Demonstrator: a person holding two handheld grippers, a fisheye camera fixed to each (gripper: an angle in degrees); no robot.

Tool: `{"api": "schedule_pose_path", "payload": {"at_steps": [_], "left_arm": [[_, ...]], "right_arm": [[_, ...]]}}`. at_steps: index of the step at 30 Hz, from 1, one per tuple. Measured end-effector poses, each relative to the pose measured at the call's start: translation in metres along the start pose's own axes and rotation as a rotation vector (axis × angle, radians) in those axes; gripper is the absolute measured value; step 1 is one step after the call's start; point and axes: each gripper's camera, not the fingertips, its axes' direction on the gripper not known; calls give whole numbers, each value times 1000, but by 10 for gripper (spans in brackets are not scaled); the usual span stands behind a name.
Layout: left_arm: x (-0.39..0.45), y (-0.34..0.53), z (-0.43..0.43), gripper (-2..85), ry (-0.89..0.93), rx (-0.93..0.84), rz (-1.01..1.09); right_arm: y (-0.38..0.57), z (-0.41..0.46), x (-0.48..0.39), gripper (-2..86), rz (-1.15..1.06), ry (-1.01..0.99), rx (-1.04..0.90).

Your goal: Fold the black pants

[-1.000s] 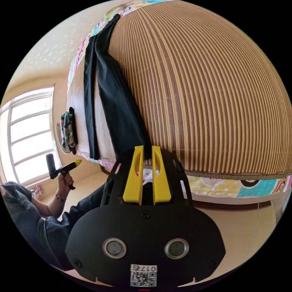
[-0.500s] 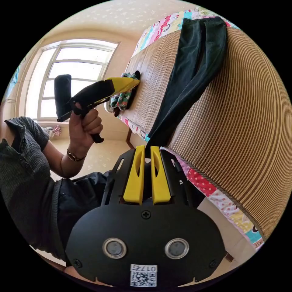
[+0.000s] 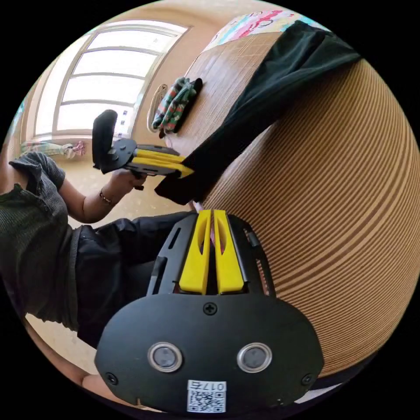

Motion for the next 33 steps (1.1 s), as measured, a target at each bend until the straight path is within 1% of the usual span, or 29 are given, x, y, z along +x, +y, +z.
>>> {"api": "schedule_pose_path", "payload": {"at_steps": [1, 3, 4, 6, 8, 10, 11, 12, 15, 17, 20, 22, 24, 26, 27, 28, 29, 31, 33], "left_arm": [[-10, 1, -4, -7, 46, 12, -28], [-26, 2, -6, -8, 113, 19, -76], [-35, 1, -6, -8, 154, 20, -101], [-48, -1, -7, -8, 206, 15, -137], [-61, -6, -9, -8, 241, -1, -167], [-68, -9, -14, -8, 254, -7, -171], [-73, -10, -19, -8, 262, -7, -174], [-76, -11, -21, -8, 268, -6, -175], [-92, -12, -34, -8, 307, 6, -184], [-108, -14, -43, -8, 349, 11, -203], [-129, -16, -53, -8, 413, 29, -199], [-141, -14, -61, -8, 468, 62, -183], [-159, -7, -71, -8, 593, 137, -182], [-196, 9, -80, -8, 913, 280, -232], [-205, 15, -80, -8, 990, 318, -253], [-222, 28, -79, -8, 1113, 392, -307], [-238, 43, -75, -8, 1188, 448, -389], [-259, 65, -71, -8, 1219, 512, -524], [-275, 80, -71, -8, 1177, 522, -621]], "right_arm": [[-8, -15, 16, 23, 21, -7, 35], [-51, -74, 82, 31, 130, -16, 227], [-62, -86, 97, 34, 157, -12, 285], [-116, -122, 145, 50, 239, -17, 473], [-160, -136, 168, 66, 275, -17, 571], [-205, -141, 182, 81, 316, 7, 606], [-230, -143, 190, 89, 370, 20, 630], [-247, -144, 197, 96, 429, 10, 685], [-280, -145, 200, 91, 479, -26, 810], [-300, -144, 195, 81, 474, 16, 810], [-329, -144, 181, 50, 496, 126, 759], [-343, -152, 159, 32, 428, 183, 735], [-361, -170, 102, 22, 345, 410, 725], [-380, -178, 51, 18, 237, 531, 726], [-399, -179, 17, 17, 165, 619, 717], [-409, -177, 1, 16, 132, 659, 713], [-432, -171, -24, 16, 79, 706, 705], [-471, -156, -45, 16, 19, 653, 687], [-528, -119, -40, 17, -4, 481, 559]]}}
